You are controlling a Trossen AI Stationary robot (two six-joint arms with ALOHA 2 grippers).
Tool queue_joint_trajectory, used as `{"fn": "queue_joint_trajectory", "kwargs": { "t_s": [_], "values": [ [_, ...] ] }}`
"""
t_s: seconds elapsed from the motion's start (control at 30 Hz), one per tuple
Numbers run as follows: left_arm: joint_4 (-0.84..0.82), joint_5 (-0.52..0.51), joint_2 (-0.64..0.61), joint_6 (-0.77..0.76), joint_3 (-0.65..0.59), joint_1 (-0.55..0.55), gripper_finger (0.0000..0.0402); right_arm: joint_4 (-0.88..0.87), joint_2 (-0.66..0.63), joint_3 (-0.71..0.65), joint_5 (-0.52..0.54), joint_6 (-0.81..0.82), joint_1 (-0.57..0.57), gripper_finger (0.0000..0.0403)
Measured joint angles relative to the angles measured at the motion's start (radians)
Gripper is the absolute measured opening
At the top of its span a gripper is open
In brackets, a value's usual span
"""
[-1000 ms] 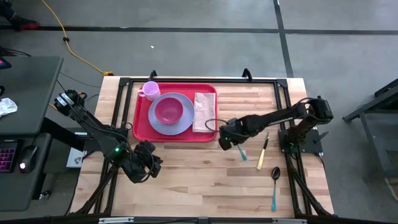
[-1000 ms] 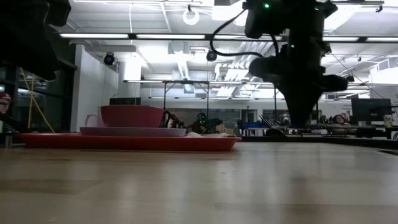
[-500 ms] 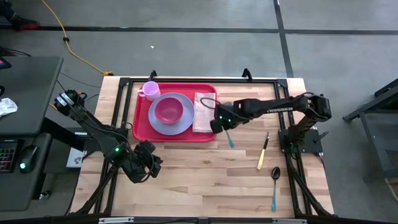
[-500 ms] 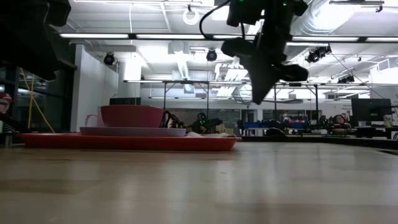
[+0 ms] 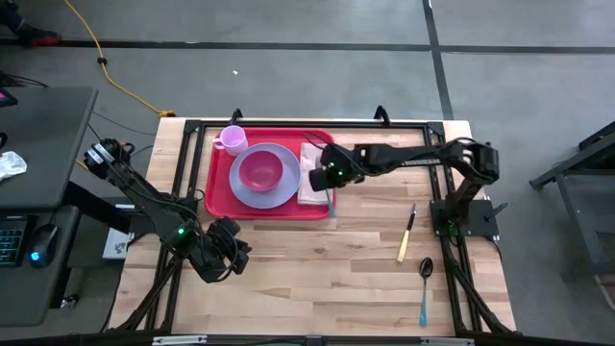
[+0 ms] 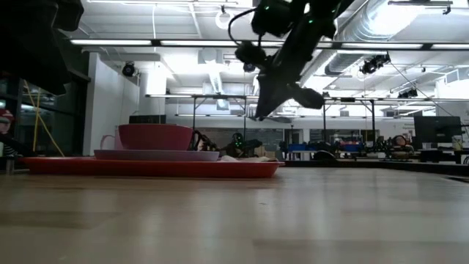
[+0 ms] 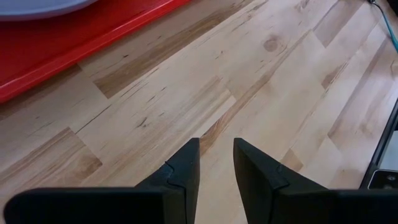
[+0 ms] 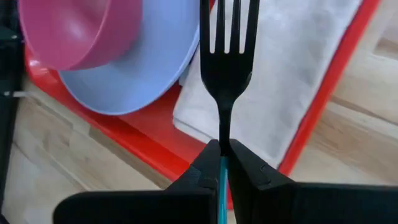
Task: Set up tray
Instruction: Put the blue fork on the brown napkin on the red tray
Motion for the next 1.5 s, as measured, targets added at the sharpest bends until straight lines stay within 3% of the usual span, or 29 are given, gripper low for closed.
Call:
{"fn": "queue_joint_trajectory", "kwargs": {
  "t_s": [0.3,0.53,1.0,1.5],
  "values": [
    [0.001,0.023,0.0,0.0,0.0,0.0,0.0129,-0.115,0.177,0.223,-0.01,-0.077,-0.056,0.0004],
    [0.0,0.032,0.0,0.0,0.0,0.0,0.0129,-0.186,0.253,0.341,0.023,-0.035,-0.12,0.0005],
    [0.007,0.076,0.0,0.034,0.0,0.0,0.0129,-0.142,0.256,0.276,0.068,0.132,-0.143,0.0008],
    [0.016,0.105,0.0,0.034,0.0,0.0,0.0129,-0.047,0.328,0.256,0.018,0.141,-0.144,0.001]
  ]
}}
